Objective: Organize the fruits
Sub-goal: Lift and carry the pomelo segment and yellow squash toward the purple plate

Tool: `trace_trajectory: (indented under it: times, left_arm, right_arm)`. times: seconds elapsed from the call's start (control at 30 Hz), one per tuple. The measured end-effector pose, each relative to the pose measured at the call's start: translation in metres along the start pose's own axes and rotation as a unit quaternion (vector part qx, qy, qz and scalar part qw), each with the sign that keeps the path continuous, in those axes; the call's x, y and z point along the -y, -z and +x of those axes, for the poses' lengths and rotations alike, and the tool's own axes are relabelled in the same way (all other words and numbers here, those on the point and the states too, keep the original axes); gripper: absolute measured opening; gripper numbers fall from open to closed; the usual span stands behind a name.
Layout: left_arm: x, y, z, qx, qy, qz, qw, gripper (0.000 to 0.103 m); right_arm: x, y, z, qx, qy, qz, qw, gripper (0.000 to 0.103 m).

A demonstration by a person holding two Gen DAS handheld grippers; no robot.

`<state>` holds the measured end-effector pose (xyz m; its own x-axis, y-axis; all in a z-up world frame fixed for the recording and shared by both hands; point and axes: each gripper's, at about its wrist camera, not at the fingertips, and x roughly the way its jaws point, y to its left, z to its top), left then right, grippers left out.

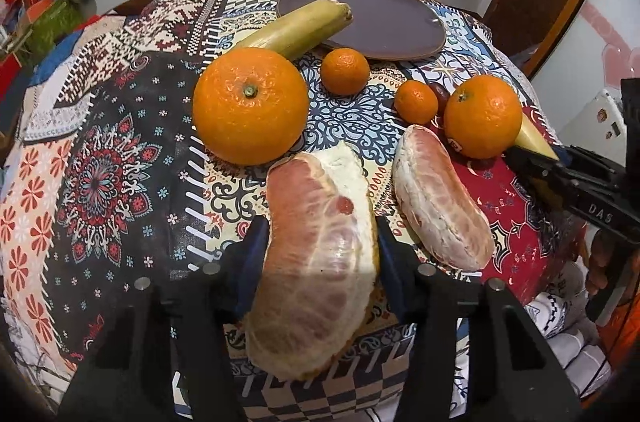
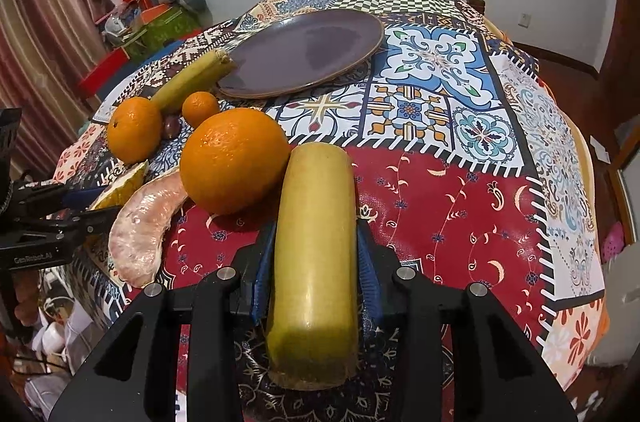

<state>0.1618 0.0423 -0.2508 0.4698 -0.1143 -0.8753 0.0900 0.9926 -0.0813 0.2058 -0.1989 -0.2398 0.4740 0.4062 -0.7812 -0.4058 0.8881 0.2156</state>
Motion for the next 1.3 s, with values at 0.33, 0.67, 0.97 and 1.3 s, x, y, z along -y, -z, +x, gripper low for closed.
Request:
trace_trajectory:
  times: [0.33,0.67,0.97,1.3]
  left_arm:
    - [0.003,0.003,-0.023,0.023,-0.010,0.000,0.9997,0.050]
    - [0.005,-0.010,-0.054,0.071,-0.010,-0.001,0.9974,0.050]
    - [0.007,-0.029,-0.065,0.102,-0.004,-0.005,0.9947,0.050]
    - [0.010,-0.057,-0.067,0.130,-0.005,-0.007,0.9915,0.050]
  right_arm:
    - [0.007,0.001,-0.015,0.018,-0.001,0.015,1.000,0.034]
    - [0.001,-0.011,-0.034,0.046,0.012,0.003,0.999,0.034]
    - [0.002,-0.026,-0.039,0.064,0.020,-0.004,0.998,0.034]
    - [0.001,-0.051,-0.044,0.092,0.018,-0.016,0.995,0.034]
